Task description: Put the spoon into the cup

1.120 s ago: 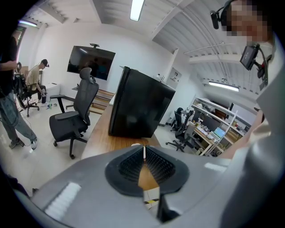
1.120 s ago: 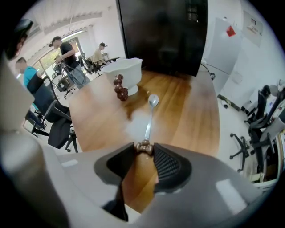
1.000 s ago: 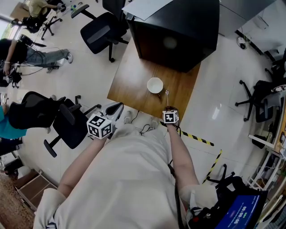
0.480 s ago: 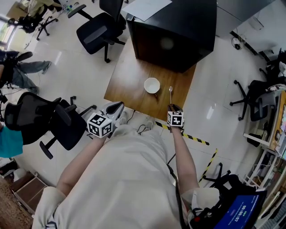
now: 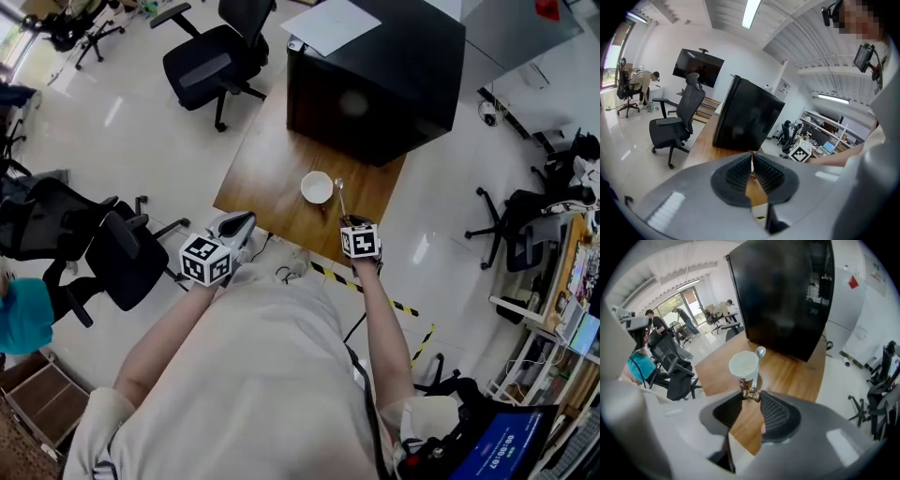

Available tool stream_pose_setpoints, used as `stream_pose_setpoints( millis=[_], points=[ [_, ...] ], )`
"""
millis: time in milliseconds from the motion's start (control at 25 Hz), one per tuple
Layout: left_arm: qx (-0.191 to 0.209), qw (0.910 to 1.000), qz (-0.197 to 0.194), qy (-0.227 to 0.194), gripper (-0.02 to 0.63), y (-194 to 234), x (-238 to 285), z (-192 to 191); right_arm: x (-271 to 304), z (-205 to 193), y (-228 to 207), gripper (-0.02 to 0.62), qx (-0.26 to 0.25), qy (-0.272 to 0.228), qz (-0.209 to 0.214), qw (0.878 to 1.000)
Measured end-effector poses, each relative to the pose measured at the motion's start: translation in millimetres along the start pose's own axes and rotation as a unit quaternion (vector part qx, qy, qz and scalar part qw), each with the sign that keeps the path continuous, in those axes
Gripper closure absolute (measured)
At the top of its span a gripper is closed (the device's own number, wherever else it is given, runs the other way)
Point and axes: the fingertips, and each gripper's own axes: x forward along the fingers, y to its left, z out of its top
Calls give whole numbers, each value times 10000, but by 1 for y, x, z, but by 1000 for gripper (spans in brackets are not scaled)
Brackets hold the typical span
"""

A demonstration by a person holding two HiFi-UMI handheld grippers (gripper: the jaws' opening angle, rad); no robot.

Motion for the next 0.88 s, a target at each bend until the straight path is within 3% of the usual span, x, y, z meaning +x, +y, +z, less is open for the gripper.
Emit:
stream_pose_setpoints(
  millis=[240, 560, 880],
  points=[
    [-89, 9998, 86, -180, 606, 6, -7, 3, 14, 10, 17, 472, -226, 835, 269, 9959],
    [-220, 9990, 177, -347, 606, 16, -15, 4, 38, 9, 27, 472, -568, 1915, 429, 9789],
    [-311, 9981, 243, -465, 606, 25, -23, 4, 56, 7, 26, 471, -716, 2535, 348, 9641]
  ],
)
